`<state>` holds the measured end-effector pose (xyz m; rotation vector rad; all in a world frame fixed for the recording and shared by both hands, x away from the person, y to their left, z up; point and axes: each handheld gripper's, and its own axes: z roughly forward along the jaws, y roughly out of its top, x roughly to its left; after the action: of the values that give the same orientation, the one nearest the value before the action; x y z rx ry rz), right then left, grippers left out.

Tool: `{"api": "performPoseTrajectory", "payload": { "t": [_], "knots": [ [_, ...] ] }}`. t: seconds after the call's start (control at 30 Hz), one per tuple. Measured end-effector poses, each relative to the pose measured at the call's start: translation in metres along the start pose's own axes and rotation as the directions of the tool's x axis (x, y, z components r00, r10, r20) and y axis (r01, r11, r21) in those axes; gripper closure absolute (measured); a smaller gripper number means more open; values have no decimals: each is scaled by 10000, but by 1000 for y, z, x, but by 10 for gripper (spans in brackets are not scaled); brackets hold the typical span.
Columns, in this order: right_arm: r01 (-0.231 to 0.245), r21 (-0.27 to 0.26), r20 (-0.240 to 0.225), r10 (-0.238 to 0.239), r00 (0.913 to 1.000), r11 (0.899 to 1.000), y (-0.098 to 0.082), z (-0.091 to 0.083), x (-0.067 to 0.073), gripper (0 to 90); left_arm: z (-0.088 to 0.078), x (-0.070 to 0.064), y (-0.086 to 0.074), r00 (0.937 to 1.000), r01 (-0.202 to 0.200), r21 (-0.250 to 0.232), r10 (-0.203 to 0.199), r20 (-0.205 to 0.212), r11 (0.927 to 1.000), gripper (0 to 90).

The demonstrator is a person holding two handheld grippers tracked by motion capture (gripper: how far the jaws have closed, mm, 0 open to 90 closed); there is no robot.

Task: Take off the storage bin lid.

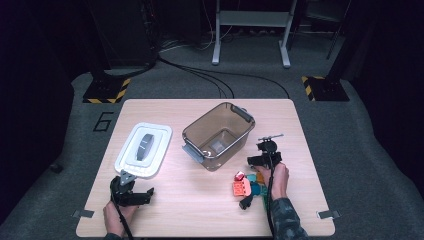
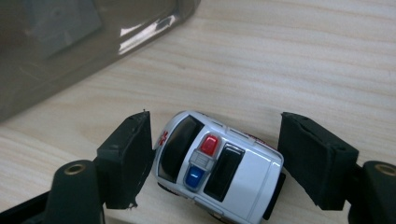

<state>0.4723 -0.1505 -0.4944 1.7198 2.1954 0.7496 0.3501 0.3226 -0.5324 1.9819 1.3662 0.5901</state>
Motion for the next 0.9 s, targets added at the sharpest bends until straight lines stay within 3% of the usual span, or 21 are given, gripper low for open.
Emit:
{"api": "performPoseTrajectory", "payload": {
  "t": [0.17,0.27,0.63,0.77,0.9],
  "knots": [
    [213,2,290,-213,9994,9998,-4,-5,4,248,0,0,0,10000,0,-7,0,-4,10000,0],
    [102,54,432,-104,9990,9999,-6,-7,6,253,0,0,0,10000,2,-3,-2,-4,10000,0],
    [133,161,-492,-124,9987,9998,-5,-8,-11,278,0,0,0,10000,26,-1,-26,16,10000,0],
    [417,-102,-979,-425,9943,9991,-5,-10,-14,295,0,0,0,10000,-30,56,30,41,10000,0],
    [1170,-322,-866,-1194,9891,9926,-3,-17,-12,267,0,0,0,10000,-45,56,45,52,10000,0]
  ]
}}
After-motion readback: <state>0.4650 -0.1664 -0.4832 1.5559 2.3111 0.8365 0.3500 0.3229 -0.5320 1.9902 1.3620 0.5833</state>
